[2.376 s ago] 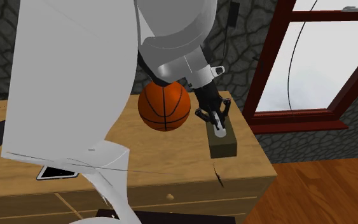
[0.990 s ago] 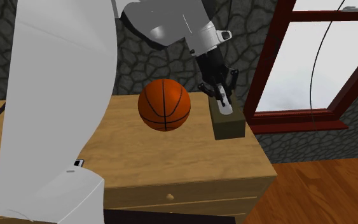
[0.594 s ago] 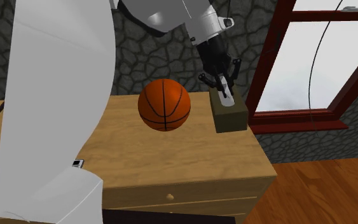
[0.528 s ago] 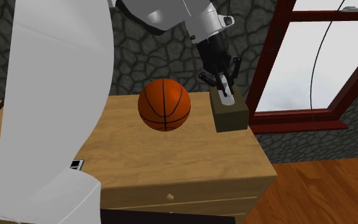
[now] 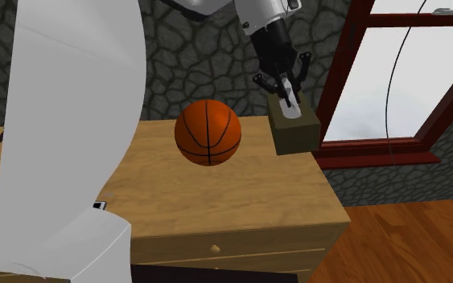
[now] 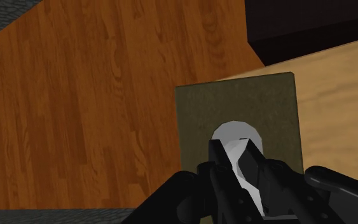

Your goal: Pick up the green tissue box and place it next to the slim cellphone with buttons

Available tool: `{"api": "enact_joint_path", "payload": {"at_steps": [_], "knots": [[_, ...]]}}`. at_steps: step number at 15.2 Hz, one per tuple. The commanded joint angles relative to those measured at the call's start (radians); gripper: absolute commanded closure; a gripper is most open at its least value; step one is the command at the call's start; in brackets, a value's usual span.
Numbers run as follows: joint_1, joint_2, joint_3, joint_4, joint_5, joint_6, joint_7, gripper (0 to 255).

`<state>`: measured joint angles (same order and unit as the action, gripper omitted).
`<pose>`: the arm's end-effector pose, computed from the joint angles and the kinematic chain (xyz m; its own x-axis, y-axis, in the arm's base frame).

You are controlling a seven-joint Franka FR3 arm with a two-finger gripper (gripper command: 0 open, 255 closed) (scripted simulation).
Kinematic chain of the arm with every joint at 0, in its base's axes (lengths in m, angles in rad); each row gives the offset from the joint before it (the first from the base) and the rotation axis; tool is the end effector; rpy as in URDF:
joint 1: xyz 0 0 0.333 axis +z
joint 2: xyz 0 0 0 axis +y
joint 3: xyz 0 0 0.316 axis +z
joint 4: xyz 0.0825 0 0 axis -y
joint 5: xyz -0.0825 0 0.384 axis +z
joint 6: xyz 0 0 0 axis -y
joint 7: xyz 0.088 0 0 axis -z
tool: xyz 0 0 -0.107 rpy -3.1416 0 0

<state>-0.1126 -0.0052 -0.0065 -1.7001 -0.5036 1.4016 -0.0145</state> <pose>0.5166 -0.1203 0.5707 0.9440 -0.1820 -0.2753 -0.0311 -0.8795 0.4749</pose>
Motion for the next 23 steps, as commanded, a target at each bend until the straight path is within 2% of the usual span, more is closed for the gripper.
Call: {"api": "enact_joint_path", "payload": {"at_steps": [1,12,23], "knots": [[0.001,-0.003,0.001,0.015,-0.001,-0.017,-0.007,255],[0.130,-0.043,0.139,-0.005,0.091,-0.153,0.229,255],[0.265,0.047,0.278,0.124,0.192,-0.289,0.491,255]]}}
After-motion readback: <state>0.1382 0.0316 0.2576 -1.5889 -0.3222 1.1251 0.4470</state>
